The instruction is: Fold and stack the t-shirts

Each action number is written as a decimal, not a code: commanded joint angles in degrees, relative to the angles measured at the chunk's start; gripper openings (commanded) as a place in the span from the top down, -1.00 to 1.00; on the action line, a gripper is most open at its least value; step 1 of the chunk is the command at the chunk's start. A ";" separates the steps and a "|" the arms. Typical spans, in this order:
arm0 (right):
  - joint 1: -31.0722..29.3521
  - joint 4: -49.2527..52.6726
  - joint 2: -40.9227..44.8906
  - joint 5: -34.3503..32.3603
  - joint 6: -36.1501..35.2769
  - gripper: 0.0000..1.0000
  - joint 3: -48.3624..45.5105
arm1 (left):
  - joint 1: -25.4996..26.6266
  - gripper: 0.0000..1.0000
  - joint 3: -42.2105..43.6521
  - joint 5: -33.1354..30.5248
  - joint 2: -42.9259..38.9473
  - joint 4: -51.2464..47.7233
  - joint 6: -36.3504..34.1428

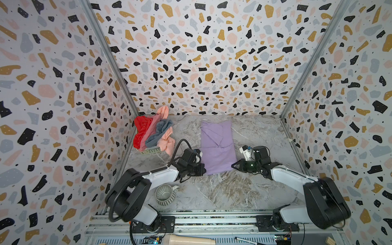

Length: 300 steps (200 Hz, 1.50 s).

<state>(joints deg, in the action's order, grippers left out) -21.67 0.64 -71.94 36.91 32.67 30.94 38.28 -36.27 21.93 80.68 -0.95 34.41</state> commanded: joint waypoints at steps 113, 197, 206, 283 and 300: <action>-6.23 3.67 9.78 -4.34 4.98 0.98 10.02 | 4.12 1.00 -10.47 -6.08 -12.00 -4.77 2.24; 5.45 -6.23 -19.40 -0.16 4.76 0.95 29.17 | -13.75 1.00 -31.90 8.46 17.55 -0.04 -3.74; 6.53 -7.76 -23.93 0.82 5.55 0.95 32.74 | -15.19 1.00 -34.75 9.06 21.03 0.65 -3.58; 11.71 -14.08 -55.23 4.21 11.36 -0.17 61.93 | -23.35 0.28 -56.64 12.45 45.58 3.93 2.34; 12.31 -17.68 -55.75 5.85 11.69 -0.20 61.87 | -24.67 0.28 -56.11 12.40 45.37 7.58 5.20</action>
<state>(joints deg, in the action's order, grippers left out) -10.26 -11.07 -128.73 39.40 42.30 90.76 15.20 -90.87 32.73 126.61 1.13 35.77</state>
